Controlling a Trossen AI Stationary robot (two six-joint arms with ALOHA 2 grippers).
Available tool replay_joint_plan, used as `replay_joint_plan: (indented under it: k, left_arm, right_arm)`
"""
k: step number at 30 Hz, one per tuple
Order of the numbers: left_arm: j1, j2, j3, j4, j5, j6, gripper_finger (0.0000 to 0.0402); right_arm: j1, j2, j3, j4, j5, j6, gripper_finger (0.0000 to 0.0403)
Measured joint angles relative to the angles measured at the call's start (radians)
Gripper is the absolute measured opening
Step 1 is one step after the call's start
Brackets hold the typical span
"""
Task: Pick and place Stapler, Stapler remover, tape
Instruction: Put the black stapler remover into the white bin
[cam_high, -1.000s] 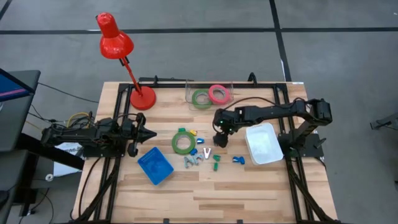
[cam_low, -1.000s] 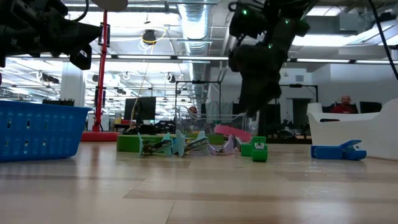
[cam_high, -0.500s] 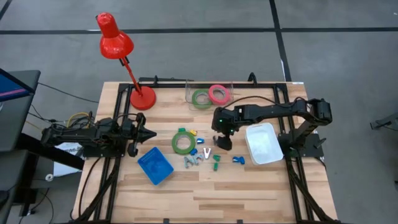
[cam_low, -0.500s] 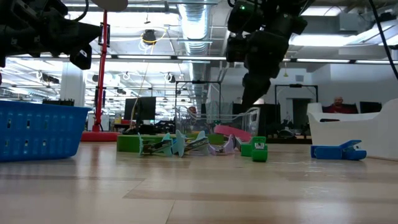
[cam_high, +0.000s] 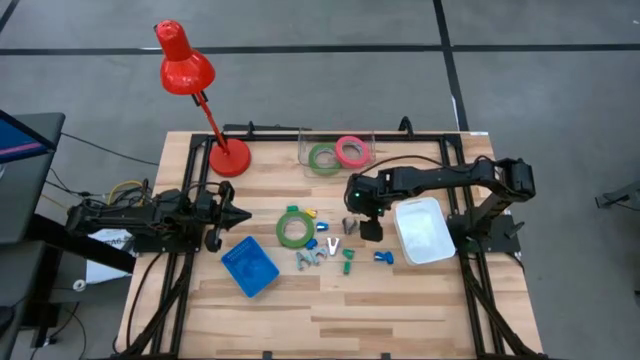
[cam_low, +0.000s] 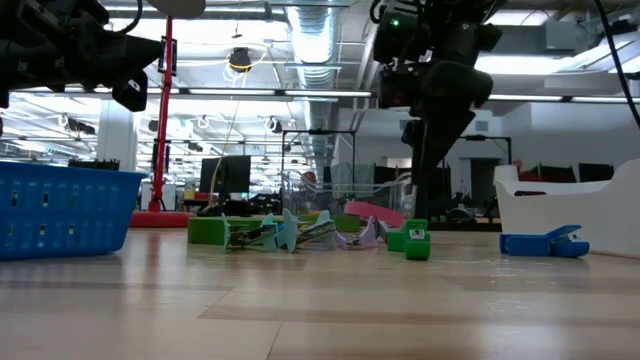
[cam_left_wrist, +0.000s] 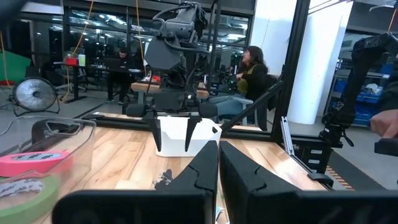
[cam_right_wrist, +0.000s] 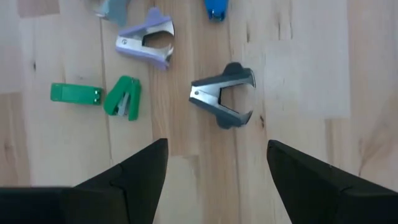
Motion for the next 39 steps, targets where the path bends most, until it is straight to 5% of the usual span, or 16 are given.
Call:
replay_joint_plan:
  k: [15, 29, 39]
  left_arm:
    - [0.0, 0.0, 0.0, 0.0, 0.0, 0.0, 0.0008]
    - [0.0, 0.0, 0.0, 0.0, 0.0, 0.0, 0.0008]
    - [0.0, 0.0, 0.0, 0.0, 0.0, 0.0, 0.0008]
  right_arm:
    - [0.022, 0.008, -0.008, 0.036, 0.089, -0.364, 0.0266]
    - [0.013, 0.002, 0.081, -0.057, 0.103, -0.078, 0.0265]
    - [-0.083, -0.013, 0.301, -0.284, 0.102, -0.053, 0.0265]
